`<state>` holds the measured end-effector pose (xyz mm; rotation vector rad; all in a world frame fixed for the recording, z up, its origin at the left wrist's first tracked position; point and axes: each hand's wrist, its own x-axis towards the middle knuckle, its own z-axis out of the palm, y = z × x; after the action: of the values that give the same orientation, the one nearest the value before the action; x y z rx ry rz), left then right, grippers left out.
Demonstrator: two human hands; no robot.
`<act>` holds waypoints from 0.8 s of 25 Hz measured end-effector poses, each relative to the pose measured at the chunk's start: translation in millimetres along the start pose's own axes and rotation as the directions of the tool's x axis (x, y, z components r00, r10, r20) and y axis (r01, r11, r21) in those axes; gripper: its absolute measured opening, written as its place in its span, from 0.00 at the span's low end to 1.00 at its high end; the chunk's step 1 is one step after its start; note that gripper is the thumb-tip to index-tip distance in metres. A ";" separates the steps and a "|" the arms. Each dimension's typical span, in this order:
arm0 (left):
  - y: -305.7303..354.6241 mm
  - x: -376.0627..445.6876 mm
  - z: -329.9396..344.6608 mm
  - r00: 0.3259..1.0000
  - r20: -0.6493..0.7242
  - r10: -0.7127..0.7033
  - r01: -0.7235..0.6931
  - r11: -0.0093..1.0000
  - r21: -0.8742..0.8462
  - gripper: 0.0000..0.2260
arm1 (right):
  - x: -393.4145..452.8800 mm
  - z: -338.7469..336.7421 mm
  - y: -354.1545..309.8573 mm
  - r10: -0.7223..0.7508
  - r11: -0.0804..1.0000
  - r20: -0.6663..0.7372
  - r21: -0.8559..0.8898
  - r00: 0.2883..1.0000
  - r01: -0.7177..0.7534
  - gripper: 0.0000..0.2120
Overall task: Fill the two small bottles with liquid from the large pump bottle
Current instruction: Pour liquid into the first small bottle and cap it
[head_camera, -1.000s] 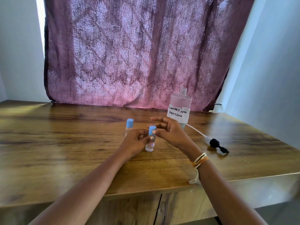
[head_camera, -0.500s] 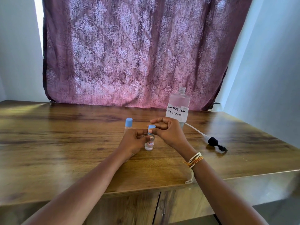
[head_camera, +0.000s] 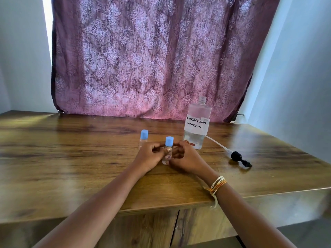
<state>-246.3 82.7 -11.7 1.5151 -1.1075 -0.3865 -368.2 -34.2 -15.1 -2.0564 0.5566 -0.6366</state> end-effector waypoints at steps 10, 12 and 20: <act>-7.9 2.2 1.6 0.995 0.077 -0.061 0.061 0.998 0.011 0.23 | 49.7 7.5 -10.2 0.008 0.974 -0.170 -0.220 0.985 -0.046 0.14; -9.8 3.7 0.6 0.994 0.075 -0.075 0.070 0.995 0.065 0.31 | 59.4 13.0 -11.4 -0.009 0.975 -0.175 -0.219 0.985 -0.030 0.12; -2.0 1.3 1.6 0.998 0.047 -0.040 0.033 0.989 0.141 0.18 | 69.7 20.9 -3.2 0.000 0.993 -0.143 -0.118 0.990 -0.017 0.16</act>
<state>-246.0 80.5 -13.5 1.6594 -1.1674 -0.3797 -301.2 -61.5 -6.5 -2.1288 0.7005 -0.7657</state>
